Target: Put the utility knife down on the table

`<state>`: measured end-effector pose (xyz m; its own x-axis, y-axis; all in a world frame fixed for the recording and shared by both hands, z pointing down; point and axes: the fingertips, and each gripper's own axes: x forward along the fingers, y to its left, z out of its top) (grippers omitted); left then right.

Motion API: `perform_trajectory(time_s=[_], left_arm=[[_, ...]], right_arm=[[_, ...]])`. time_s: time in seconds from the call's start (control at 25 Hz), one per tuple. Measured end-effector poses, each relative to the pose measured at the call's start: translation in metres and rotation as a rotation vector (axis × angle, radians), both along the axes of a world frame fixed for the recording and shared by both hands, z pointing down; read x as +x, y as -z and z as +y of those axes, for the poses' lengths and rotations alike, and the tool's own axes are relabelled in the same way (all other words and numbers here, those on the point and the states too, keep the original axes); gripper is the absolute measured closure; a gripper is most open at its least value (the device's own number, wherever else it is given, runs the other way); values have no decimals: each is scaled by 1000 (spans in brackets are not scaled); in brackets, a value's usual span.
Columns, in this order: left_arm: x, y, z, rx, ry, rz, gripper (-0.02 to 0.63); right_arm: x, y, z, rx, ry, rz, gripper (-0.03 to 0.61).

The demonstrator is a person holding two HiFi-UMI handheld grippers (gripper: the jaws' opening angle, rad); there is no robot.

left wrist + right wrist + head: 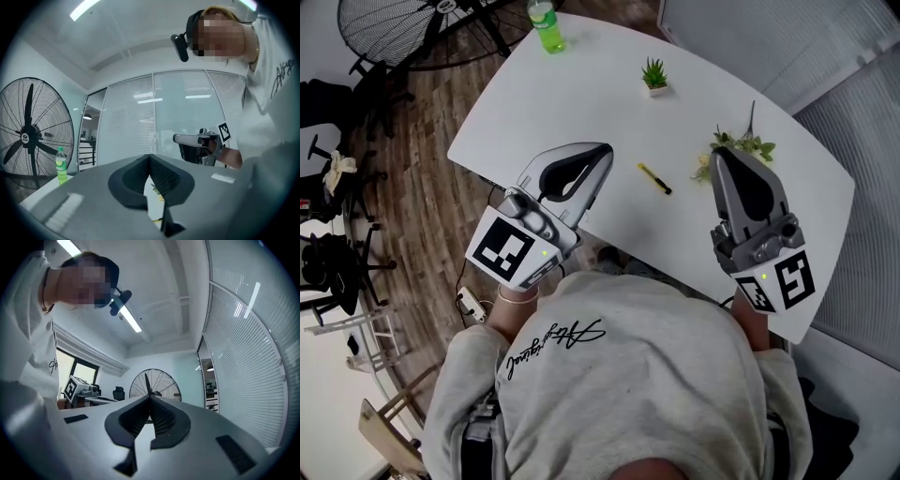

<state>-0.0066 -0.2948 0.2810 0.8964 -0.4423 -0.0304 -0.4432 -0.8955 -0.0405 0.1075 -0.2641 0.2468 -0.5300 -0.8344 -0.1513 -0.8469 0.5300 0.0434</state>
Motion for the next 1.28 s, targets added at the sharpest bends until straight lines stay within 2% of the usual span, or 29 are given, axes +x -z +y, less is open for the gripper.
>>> perform_trajectory(time_s=[0.52,1.12,1.28], left_arm=[[0,10,-1,7,-8,21,615],[3,7,-5,9,1,15,616],[4,5,-5,5,5,13,615]], right_arm=[[0,-4,1,-29,-13,2,575],[-1,-13,-6,-65,-12,76,577],[-1,-16,-8,-78,-9,68,577]])
